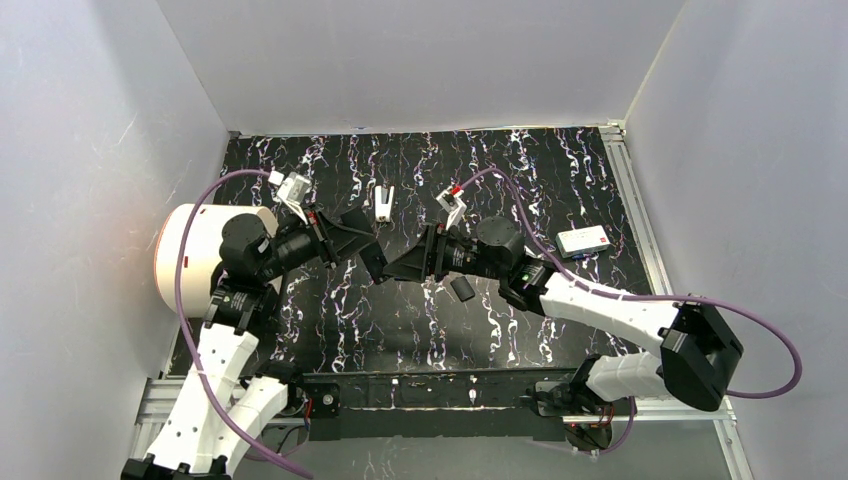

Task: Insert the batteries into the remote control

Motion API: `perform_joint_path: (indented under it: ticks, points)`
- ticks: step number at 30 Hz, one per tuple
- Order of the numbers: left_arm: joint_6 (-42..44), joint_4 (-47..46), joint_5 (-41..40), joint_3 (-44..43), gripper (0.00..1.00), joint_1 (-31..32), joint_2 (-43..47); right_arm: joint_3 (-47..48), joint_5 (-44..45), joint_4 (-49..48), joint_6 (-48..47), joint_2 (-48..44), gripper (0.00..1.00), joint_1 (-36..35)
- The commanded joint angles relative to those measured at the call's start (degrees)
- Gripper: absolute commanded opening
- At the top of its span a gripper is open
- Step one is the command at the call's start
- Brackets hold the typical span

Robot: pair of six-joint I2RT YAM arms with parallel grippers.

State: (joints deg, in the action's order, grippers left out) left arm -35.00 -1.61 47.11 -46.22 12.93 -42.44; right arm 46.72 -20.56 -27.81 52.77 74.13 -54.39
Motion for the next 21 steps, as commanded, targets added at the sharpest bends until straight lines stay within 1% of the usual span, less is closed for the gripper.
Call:
perform_joint_path:
  ticks: [1,4,5,7,9,11,14,15,17,21]
  points:
    - [7.9,11.85,-21.3,-0.98,0.0,0.17,2.07,2.67,14.56,12.63,0.81,-2.41,0.71,0.6]
    - [9.13,18.88,-34.57,-1.77,0.0,0.16,3.06,3.74,23.64,21.16,4.92,-1.12,0.66,0.63]
    - [9.35,20.96,-37.82,-2.1,0.0,0.12,3.3,4.51,26.14,24.14,6.51,-0.25,0.63,0.68]
    - [9.43,24.02,-41.41,-2.46,0.0,0.17,3.69,6.96,29.59,30.32,9.34,2.5,0.56,0.61]
    - [9.16,25.22,-41.46,-2.18,0.0,0.12,4.37,10.36,32.43,37.22,11.74,6.66,0.5,0.57]
    - [8.43,25.02,-40.17,-1.18,0.0,0.17,5.36,13.42,34.72,43.94,14.89,10.14,0.48,0.51]
    - [7.59,24.02,-38.95,0.54,0.0,0.17,6.98,16.21,36.75,47.47,20.07,14.24,0.48,-0.21]
    - [7.57,24.02,-38.86,0.98,0.0,0.17,7.45,16.83,38.67,48.44,22.11,15.35,0.48,-0.67]
    - [8.1,24.78,-39.46,1.45,0.0,0.17,8.44,17.76,40.4,49.0,24.97,17.8,0.49,-1.13]
    - [9.62,27.0,-41.25,1.8,0.0,0.17,10.12,22.4,40.54,51.56,28.48,24.54,0.5,-1.41]
